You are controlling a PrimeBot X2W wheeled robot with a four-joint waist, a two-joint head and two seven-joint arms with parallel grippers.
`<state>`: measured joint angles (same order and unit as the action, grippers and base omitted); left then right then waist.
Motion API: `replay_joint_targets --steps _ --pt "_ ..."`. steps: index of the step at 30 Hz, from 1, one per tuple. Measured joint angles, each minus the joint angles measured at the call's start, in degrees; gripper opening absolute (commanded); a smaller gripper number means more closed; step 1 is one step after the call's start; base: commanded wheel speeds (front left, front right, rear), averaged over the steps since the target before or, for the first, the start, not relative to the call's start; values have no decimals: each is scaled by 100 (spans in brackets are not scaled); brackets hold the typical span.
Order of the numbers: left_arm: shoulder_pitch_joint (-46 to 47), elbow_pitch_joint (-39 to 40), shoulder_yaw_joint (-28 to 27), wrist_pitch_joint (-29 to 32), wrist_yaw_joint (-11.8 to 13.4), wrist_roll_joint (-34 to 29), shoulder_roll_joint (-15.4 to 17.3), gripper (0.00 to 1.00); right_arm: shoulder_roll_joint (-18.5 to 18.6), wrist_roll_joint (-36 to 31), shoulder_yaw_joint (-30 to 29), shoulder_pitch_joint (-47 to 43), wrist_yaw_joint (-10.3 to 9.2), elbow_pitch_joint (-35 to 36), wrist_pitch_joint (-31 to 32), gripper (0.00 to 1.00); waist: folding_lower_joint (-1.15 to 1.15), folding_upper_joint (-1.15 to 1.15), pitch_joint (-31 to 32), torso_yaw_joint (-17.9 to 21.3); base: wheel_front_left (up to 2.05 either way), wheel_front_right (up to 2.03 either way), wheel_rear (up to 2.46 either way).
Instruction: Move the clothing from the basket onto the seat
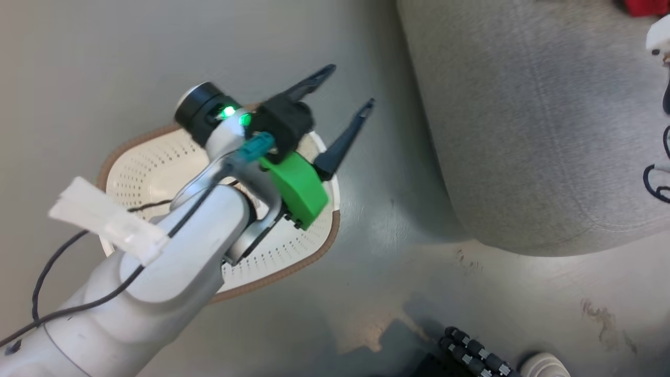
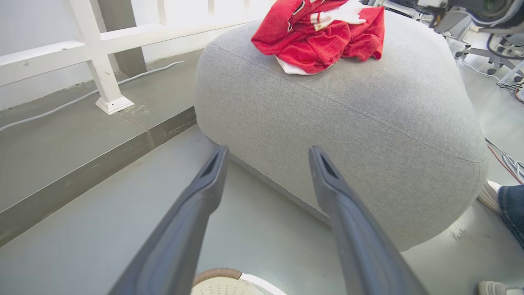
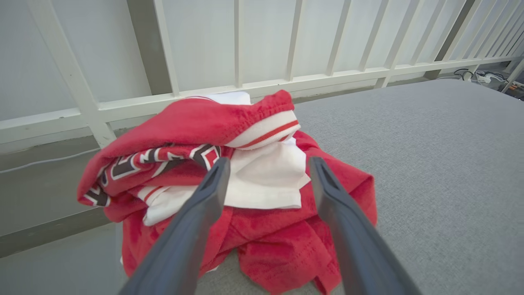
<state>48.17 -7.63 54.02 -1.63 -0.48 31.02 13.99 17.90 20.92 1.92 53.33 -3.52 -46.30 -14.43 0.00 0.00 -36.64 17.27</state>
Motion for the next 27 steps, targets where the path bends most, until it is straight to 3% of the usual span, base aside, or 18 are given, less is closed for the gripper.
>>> replay_joint_targets --steps 13,27 --pt "-653 -456 -603 -772 260 432 92 100 32 -203 23 -723 264 546 0 100 0 0 810 -48 0 0 0" --pt "-1546 -870 -1233 -1205 510 889 105 100 -91 -396 213 -1532 516 1059 0 100 -1 0 1693 -744 0 0 0"
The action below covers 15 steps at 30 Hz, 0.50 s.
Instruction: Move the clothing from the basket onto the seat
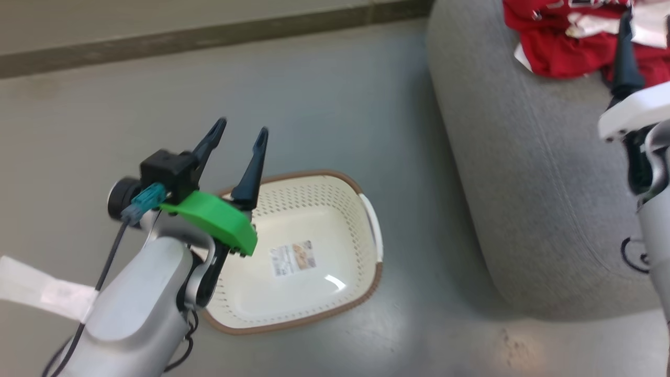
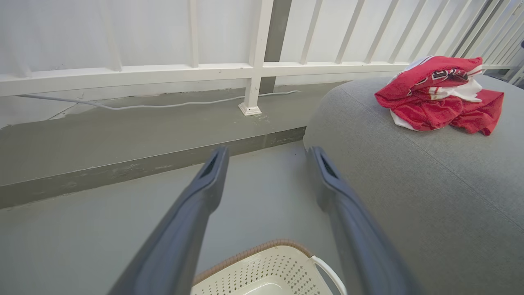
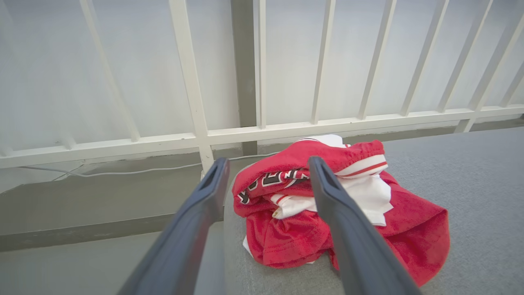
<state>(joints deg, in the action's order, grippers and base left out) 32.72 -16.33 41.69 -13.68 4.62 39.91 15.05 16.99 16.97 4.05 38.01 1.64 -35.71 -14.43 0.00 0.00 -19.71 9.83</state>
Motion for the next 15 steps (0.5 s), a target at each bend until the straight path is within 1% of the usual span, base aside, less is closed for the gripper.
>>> replay_joint_targets --steps 4,11,15 --pt "-297 -96 -188 -27 58 118 2 100 -129 -41 92 -261 85 109 0 100 0 0 265 -241 0 0 0" --pt "-742 -208 -511 -56 149 121 4 100 -396 -42 205 -789 87 301 0 100 0 0 749 -649 0 0 0" --pt "-1013 -296 -667 -57 153 121 8 100 -583 -43 255 -1174 85 434 0 100 0 0 1044 -867 0 0 0"
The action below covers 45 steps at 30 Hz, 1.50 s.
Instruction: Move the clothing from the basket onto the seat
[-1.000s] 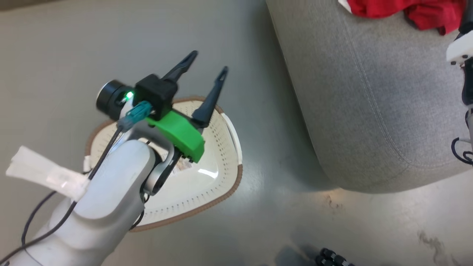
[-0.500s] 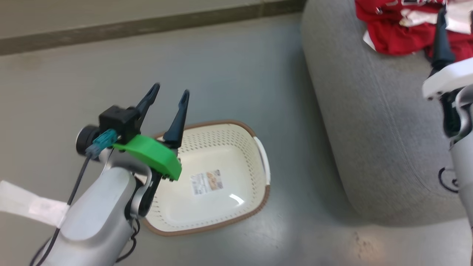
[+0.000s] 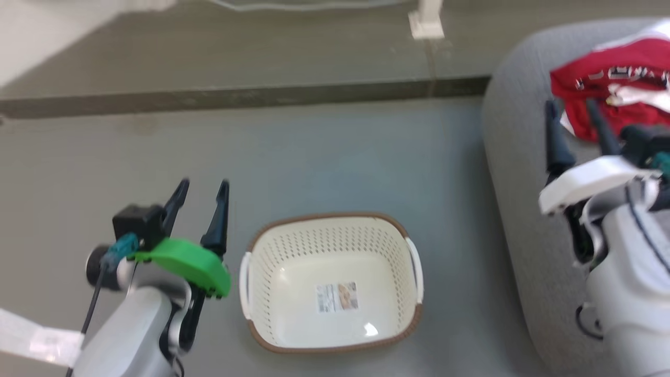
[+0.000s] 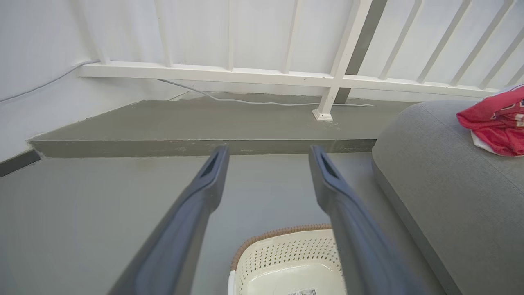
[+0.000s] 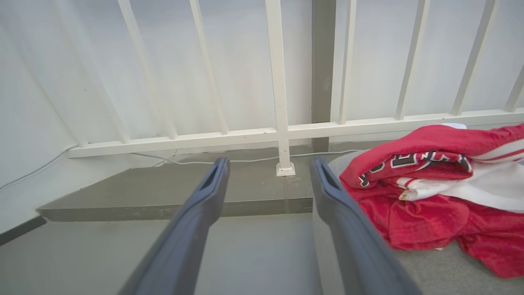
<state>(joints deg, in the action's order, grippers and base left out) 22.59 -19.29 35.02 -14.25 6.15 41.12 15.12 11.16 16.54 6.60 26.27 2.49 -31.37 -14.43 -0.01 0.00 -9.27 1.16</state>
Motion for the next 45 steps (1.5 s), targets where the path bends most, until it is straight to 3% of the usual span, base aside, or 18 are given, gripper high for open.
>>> replay_joint_targets --steps 13,17,25,45 --pt "-1060 162 -727 -1 71 -78 90 100 -549 1 275 -1093 -20 303 0 100 0 0 940 -452 0 0 0" --pt "-1333 319 -909 -1 94 -186 100 100 -566 1 256 -1291 -164 559 0 100 0 0 1114 -493 0 0 0" --pt "-1702 509 -1456 0 96 -416 91 100 -576 -5 231 -1744 -309 933 0 100 0 0 1194 -439 0 0 0" --pt "-2295 953 -1648 -1 99 -798 -78 100 -615 3 102 -2439 -563 1696 0 100 0 0 1132 -224 0 0 0"
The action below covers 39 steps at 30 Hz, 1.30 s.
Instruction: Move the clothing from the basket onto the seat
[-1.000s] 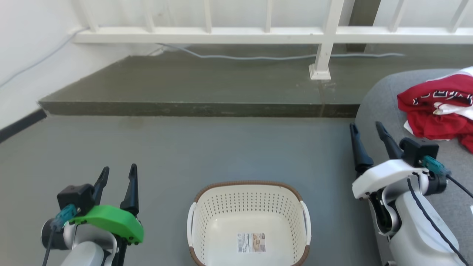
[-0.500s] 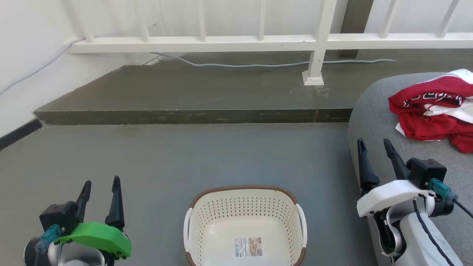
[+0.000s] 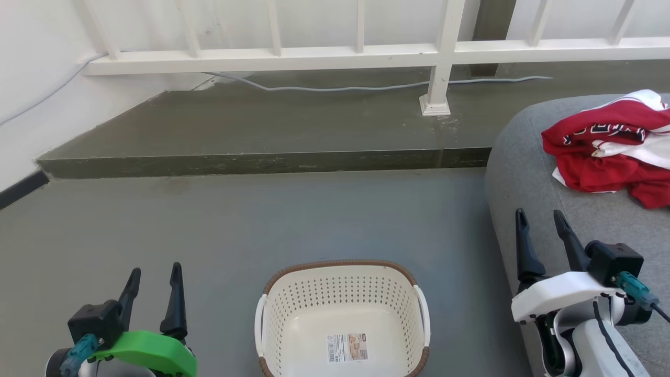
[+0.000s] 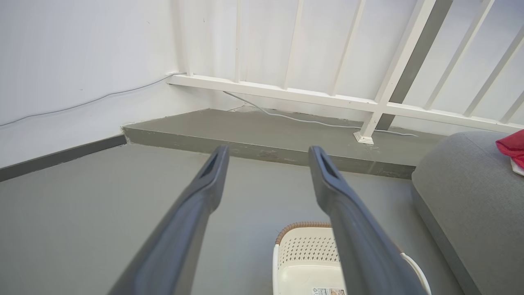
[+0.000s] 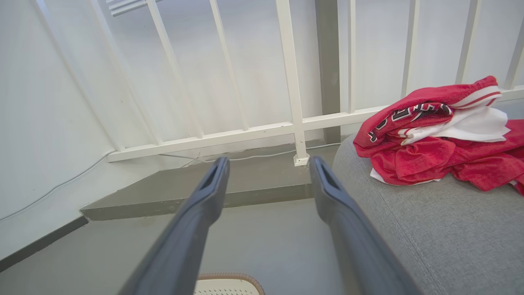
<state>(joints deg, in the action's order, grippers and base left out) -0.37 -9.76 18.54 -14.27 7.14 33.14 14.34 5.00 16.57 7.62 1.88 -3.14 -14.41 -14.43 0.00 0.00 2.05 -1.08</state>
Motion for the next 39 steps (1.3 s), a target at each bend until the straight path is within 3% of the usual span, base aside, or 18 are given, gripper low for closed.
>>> replay_joint_targets --steps 33,34,39 --pt "-241 447 -166 10 0 -369 -140 100 0 0 -45 -366 -154 676 136 100 0 0 -119 -28 0 0 0" --pt "-243 447 -160 10 -1 -369 -144 0 -2 0 -46 -369 -153 667 136 0 0 0 -122 -31 0 0 0" --pt "-316 135 -77 12 -2 -324 -316 0 -86 2 -1 -550 -152 357 136 0 0 0 -123 -31 0 0 0"
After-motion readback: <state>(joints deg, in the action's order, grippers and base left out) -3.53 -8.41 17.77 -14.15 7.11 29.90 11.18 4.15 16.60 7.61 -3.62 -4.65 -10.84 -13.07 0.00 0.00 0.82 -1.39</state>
